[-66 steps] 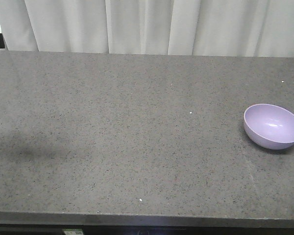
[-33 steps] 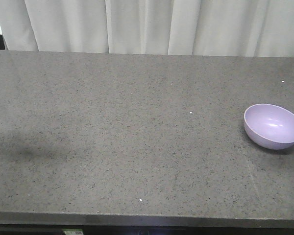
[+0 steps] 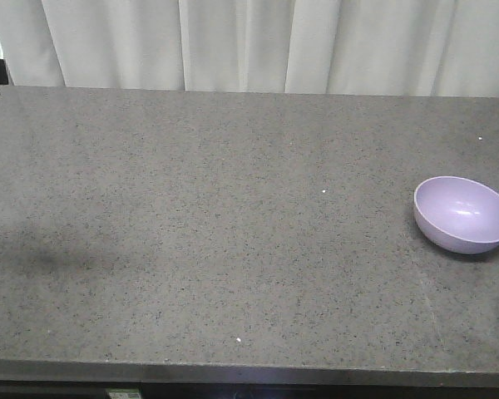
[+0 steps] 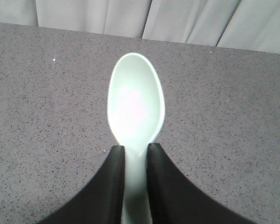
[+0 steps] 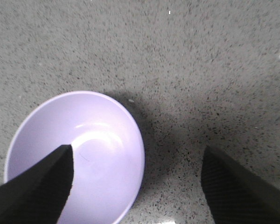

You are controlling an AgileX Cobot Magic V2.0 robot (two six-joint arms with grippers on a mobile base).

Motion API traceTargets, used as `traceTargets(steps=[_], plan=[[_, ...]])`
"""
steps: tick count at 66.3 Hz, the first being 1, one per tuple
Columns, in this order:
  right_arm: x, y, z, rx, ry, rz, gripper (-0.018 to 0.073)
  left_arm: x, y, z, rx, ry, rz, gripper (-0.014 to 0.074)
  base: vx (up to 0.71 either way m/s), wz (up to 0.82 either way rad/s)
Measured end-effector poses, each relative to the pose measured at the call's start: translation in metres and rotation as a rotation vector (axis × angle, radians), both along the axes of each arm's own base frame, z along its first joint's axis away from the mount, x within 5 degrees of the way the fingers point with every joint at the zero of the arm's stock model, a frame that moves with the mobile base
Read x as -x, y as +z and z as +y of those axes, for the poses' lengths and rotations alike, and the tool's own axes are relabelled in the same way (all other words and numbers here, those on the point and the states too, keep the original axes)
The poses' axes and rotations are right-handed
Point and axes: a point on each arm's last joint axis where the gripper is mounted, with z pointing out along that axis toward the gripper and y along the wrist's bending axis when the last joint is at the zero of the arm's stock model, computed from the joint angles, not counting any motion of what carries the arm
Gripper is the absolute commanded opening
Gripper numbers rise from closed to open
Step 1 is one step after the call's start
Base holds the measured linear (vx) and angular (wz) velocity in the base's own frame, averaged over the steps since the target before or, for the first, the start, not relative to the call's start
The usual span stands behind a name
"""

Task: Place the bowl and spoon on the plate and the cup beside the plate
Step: 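Lower the right gripper onto the lavender bowl rim, then grip the lavender bowl rim with the right gripper and lift it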

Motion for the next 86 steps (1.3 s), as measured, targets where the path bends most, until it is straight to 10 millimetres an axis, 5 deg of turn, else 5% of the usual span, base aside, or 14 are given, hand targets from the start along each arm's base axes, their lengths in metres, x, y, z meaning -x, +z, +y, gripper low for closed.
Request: traceTargets(steps=[56,65,86], plan=[[-0.037,-0.087,-0.011,-0.108,0.078,0.175,0.0517,0.000,0.000,0.000,0.000,0.000,0.001,-0.0007,0.00,0.00],[-0.038,-0.086,-0.010,-0.117,0.082,0.165,0.0418,0.000,0.000,0.000,0.000,0.000,0.001,-0.0007,0.00,0.00],[-0.038,-0.086,-0.010,-0.119,0.082,0.165,-0.0015,0.000,0.000,0.000,0.000,0.000,0.001,-0.0006,0.00,0.00]])
